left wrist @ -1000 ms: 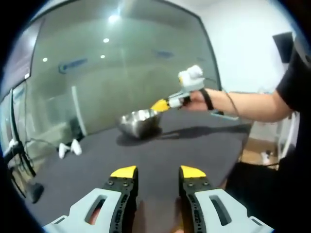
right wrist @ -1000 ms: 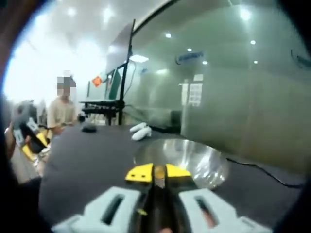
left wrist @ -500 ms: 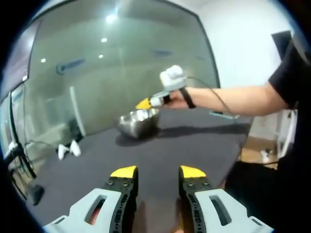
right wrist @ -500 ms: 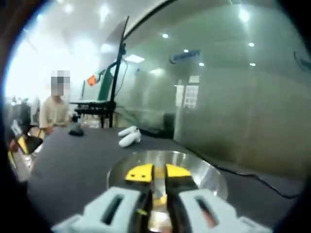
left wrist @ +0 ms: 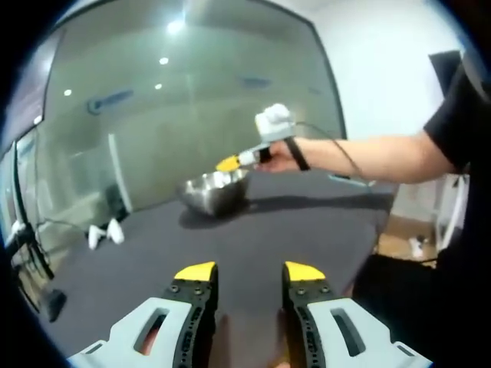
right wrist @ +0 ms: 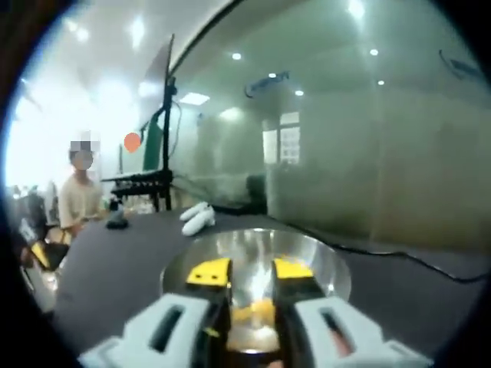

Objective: Pick up the QQ candy scattered on the table and place it into the stainless steel bowl on the table

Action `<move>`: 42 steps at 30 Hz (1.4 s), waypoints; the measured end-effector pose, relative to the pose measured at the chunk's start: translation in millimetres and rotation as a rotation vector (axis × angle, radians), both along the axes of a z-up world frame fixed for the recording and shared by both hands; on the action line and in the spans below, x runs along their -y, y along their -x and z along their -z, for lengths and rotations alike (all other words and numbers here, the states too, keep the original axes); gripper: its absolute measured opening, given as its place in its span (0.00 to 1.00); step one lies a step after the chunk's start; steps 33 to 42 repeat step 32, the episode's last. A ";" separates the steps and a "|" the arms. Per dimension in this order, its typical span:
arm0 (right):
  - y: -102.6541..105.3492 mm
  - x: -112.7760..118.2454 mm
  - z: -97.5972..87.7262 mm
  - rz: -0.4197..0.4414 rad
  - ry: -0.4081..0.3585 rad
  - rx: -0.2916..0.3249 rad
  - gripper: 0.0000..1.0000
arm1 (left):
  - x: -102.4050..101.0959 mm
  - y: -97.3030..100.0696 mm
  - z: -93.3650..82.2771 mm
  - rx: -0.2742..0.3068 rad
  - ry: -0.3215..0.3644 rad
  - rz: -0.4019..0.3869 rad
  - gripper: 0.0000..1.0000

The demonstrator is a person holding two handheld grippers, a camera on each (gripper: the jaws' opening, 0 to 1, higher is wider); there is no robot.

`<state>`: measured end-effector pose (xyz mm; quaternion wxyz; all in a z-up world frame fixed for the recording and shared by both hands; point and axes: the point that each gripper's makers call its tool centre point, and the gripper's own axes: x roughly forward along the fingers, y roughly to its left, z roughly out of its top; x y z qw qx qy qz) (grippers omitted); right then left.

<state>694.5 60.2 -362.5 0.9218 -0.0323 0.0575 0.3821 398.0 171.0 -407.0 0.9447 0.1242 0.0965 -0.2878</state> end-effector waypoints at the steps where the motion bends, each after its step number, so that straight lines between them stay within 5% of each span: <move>1: 3.9 -1.8 -0.1 -0.003 0.003 0.001 0.20 | 0.3 0.0 0.1 -0.001 0.001 0.001 0.35; 16: 45.9 18.4 -13.6 -0.052 -0.029 0.019 0.22 | 0.0 -2.1 -0.2 0.006 -0.001 -0.007 0.35; 32: 118.6 62.3 13.3 -0.098 0.012 0.006 0.23 | 7.7 -15.7 -9.9 0.064 0.044 0.022 0.35; 42: 118.6 62.3 13.3 -0.098 0.012 0.006 0.23 | 7.7 -15.7 -9.9 0.064 0.044 0.022 0.35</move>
